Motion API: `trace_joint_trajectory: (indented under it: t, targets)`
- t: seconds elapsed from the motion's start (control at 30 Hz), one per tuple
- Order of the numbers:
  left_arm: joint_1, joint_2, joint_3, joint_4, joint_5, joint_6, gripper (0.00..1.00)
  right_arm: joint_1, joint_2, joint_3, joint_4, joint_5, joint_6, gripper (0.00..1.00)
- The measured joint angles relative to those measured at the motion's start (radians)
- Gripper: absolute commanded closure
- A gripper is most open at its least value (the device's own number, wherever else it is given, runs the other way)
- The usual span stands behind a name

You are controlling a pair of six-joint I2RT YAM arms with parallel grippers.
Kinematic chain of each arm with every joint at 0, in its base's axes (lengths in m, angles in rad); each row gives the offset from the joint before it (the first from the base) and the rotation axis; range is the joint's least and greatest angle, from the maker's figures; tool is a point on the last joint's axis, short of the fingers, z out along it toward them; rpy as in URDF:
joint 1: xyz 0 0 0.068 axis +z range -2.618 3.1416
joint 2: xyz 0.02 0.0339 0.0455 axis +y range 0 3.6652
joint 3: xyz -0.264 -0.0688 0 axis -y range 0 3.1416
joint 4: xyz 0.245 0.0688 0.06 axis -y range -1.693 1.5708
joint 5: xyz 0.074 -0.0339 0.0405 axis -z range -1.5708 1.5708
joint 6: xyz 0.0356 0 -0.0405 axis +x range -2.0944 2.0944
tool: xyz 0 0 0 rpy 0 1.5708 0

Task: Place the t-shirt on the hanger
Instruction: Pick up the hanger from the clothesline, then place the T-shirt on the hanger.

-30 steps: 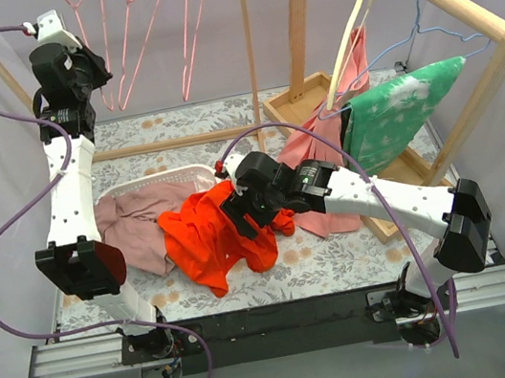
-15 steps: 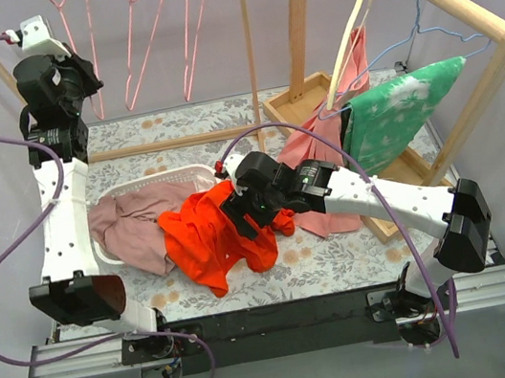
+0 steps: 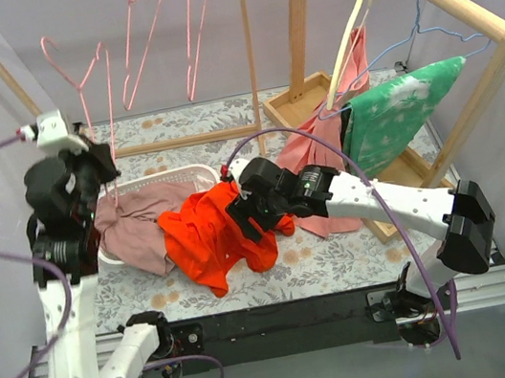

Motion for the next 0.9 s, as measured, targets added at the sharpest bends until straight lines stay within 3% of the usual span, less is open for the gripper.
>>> trace_joint_trajectory:
  t: [0.17,0.37,0.53,0.77,0.9]
  targets:
    - [-0.002,-0.318,-0.145,-0.163,0.066,-0.076,1.0,0.0,-0.029,-0.07,0.012,0.021,0.024,0.23]
    - [-0.001,-0.51,-0.18,-0.384,0.217,-0.093,1.0,0.0,-0.091,-0.192,0.075,0.032,0.042,0.28]
    - [0.01,-0.508,-0.114,-0.544,0.297,0.014,1.0,0.029,-0.112,-0.315,0.159,0.012,0.078,0.3]
    - [-0.043,-0.421,-0.077,-0.604,0.338,0.133,1.0,0.106,-0.04,-0.356,0.274,-0.003,0.125,0.31]
    - [-0.1,-0.381,-0.089,-0.641,0.319,0.201,1.0,0.104,0.051,-0.35,0.332,-0.006,0.134,0.41]
